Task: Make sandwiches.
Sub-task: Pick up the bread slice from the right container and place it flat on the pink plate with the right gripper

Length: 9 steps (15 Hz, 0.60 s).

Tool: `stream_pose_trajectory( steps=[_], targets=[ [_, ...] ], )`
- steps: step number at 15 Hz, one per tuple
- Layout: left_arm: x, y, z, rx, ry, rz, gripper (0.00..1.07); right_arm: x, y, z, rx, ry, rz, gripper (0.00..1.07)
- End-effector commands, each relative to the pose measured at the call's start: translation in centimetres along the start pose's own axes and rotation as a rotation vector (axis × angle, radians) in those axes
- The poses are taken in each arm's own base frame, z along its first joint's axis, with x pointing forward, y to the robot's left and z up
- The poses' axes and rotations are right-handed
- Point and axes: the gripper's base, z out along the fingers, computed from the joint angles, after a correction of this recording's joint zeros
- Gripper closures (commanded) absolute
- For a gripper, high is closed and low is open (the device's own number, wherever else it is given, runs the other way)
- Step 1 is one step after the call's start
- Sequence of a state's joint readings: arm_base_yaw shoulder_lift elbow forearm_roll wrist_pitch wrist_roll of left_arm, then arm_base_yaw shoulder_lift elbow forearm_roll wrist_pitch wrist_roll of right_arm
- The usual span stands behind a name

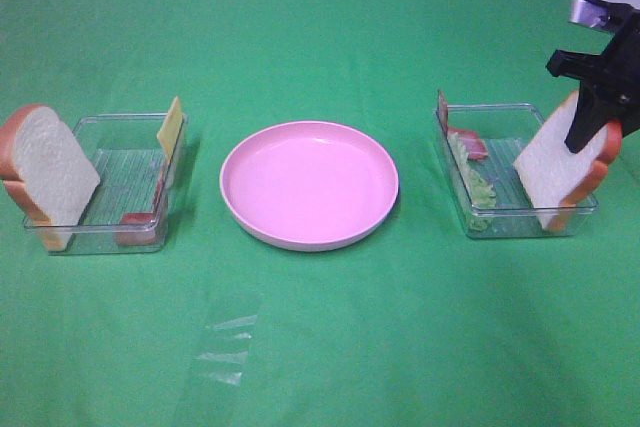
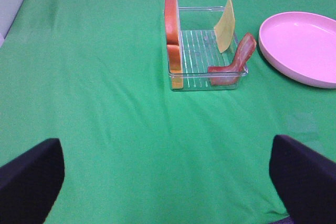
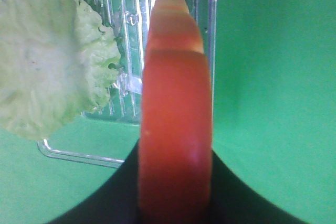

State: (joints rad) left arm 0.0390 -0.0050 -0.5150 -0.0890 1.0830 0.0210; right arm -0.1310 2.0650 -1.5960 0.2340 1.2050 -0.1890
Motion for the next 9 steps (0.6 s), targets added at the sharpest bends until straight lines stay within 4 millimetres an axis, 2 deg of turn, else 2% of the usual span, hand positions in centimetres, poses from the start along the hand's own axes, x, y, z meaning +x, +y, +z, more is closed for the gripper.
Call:
stream_pose_trajectory(
  steps=[1,6,9],
  targets=[
    [0.1,0.0,-0.3,-0.002,-0.029,0.0,0.04,0.9,1.1,-2.5,-0.033,-0.048,-0.013,1.07],
    [0.1,0.0,-0.3,-0.002,-0.029,0.0,0.04,3.2,3.0,-7.2,-0.097,-0.126,0.07,1.07],
    [0.1,0.0,-0.3,-0.002,-0.029,0.0,0.04,3.8,4.7,-8.5,-0.208,-0.164,0.058,1.07]
  ],
)
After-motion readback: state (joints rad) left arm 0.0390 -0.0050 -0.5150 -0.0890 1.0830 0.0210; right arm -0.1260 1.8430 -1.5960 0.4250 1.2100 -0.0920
